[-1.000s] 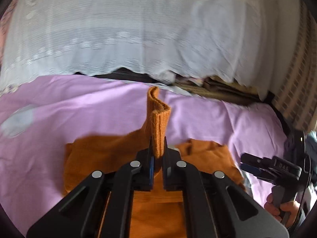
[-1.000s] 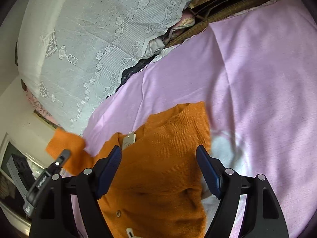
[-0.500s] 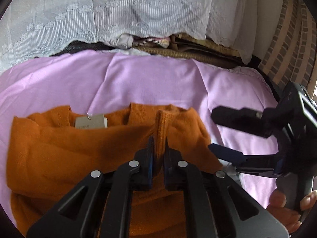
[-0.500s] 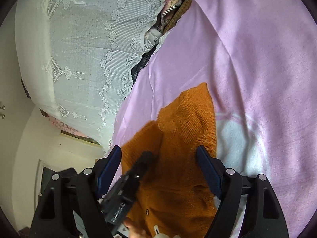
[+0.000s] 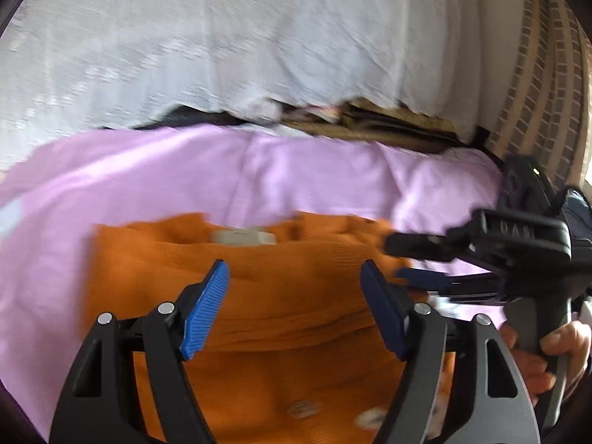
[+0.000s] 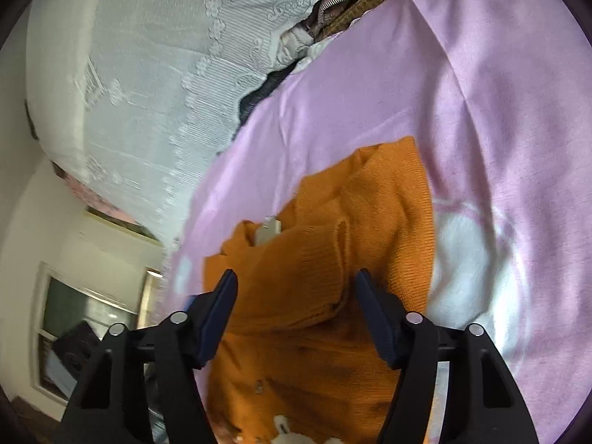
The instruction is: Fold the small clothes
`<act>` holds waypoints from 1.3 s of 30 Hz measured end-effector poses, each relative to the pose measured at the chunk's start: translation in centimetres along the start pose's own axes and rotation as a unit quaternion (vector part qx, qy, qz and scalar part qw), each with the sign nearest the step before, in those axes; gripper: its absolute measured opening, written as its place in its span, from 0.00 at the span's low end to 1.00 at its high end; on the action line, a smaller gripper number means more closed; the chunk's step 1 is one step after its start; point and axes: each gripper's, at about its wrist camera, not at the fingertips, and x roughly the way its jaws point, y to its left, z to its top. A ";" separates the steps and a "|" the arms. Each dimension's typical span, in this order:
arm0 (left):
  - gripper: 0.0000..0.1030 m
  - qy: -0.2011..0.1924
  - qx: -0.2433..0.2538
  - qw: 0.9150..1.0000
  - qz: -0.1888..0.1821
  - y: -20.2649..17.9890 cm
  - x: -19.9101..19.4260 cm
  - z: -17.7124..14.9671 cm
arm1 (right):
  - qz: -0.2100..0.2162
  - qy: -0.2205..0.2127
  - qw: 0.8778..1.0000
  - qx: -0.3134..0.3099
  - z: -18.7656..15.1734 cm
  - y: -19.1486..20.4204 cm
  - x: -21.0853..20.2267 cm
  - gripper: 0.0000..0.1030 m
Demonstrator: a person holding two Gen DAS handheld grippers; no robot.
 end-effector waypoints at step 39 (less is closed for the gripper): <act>0.81 0.131 -0.173 0.972 0.093 13.5 8.3 0.2 | -0.100 -0.002 0.988 -0.117 2.7 0.4 4.5 0.00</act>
